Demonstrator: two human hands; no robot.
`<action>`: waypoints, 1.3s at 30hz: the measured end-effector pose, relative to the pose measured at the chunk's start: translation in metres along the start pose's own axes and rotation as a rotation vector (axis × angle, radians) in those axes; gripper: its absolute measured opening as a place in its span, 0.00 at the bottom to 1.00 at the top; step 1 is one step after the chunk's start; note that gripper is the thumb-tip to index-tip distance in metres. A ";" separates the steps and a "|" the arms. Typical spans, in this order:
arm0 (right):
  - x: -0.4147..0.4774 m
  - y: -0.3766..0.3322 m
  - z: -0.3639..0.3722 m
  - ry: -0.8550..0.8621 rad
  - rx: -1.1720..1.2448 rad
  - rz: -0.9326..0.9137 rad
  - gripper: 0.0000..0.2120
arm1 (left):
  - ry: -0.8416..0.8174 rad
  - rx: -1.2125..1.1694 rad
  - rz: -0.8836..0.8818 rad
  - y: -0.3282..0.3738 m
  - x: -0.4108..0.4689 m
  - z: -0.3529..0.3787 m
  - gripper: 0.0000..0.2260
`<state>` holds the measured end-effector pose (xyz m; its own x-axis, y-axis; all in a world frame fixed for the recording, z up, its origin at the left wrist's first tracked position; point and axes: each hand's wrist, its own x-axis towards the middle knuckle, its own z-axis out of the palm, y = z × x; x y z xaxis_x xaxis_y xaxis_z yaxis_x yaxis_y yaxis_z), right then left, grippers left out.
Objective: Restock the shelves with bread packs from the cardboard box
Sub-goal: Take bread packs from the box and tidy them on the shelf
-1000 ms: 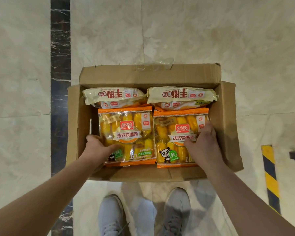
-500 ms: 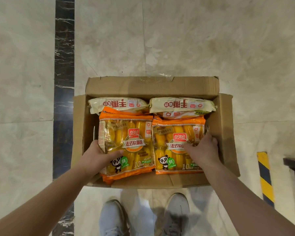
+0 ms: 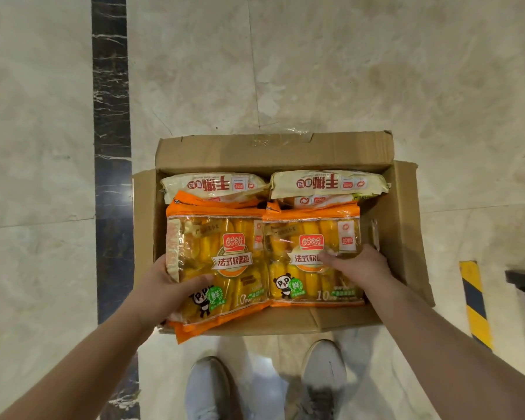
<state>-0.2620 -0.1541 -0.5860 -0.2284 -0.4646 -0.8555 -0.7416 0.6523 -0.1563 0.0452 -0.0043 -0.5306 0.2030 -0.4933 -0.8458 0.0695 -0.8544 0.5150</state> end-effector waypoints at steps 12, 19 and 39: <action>-0.075 -0.002 -0.032 -0.218 0.277 -0.170 0.26 | -0.004 -0.082 0.033 0.018 -0.057 -0.032 0.38; -0.163 -0.009 -0.093 -0.303 0.418 -0.328 0.32 | -0.066 -0.164 0.110 0.069 -0.145 -0.059 0.36; -0.576 -0.033 -0.387 -0.109 0.780 -0.772 0.42 | -0.149 -0.230 0.527 0.323 -0.511 -0.094 0.51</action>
<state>-0.3501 -0.1398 0.1033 0.2105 -0.8798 -0.4262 -0.0503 0.4257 -0.9035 0.0557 -0.0127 0.0812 0.1299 -0.8733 -0.4695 0.2099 -0.4386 0.8738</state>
